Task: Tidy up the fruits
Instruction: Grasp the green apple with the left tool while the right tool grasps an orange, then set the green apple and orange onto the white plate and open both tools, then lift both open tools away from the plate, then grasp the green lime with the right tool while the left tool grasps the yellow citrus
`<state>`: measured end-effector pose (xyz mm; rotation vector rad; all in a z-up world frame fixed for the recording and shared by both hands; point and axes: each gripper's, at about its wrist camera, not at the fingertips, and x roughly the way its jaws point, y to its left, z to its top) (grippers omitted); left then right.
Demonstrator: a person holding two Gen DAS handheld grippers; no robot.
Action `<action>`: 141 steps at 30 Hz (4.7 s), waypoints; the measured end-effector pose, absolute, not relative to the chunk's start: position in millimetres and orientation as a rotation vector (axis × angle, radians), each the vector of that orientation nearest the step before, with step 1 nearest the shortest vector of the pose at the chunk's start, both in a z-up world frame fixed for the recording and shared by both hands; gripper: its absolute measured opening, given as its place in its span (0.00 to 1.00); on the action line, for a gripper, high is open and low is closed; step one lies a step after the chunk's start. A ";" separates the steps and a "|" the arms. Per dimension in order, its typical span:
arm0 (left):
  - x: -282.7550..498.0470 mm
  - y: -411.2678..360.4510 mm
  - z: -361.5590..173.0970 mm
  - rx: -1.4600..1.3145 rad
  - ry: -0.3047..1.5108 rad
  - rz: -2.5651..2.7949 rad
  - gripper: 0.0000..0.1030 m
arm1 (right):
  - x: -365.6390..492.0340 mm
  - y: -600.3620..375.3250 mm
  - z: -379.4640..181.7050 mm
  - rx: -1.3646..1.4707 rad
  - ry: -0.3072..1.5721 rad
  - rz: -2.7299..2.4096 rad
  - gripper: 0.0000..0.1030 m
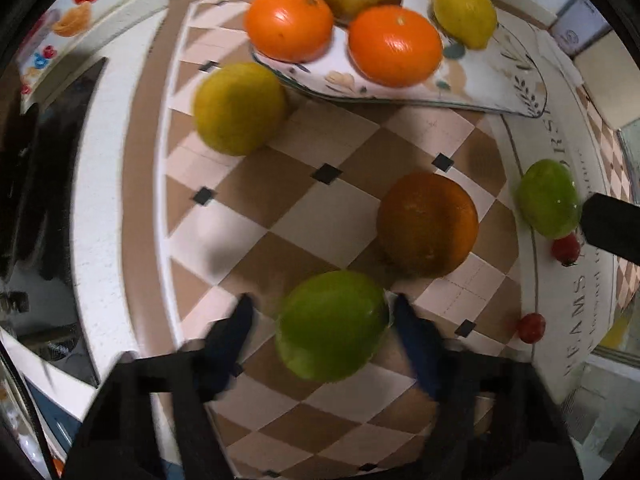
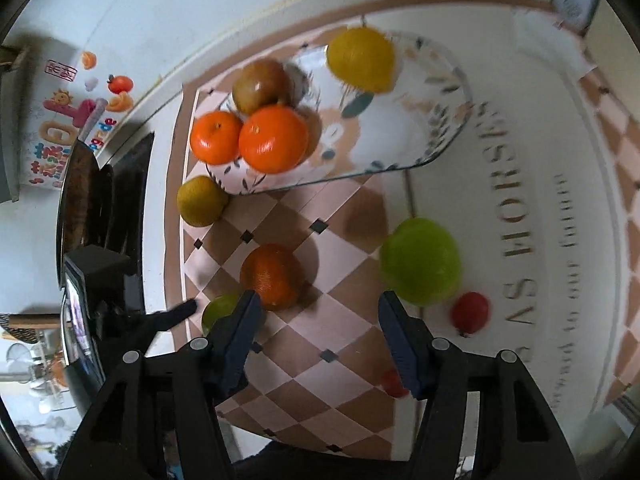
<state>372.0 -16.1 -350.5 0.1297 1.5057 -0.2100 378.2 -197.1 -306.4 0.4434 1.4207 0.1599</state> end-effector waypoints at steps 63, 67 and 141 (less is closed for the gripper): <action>525.9 -81.8 -276.9 0.077 1.413 -0.225 0.85 | 492.1 -264.2 -321.6 0.326 1.389 0.016 0.94; 512.1 -64.1 -270.9 0.080 1.373 -0.170 0.90 | 482.3 -256.3 -308.9 0.244 1.377 -0.010 0.94; 491.7 26.5 -345.1 -0.071 1.462 -0.135 0.87 | 398.9 -224.9 -372.1 0.261 1.470 0.057 0.70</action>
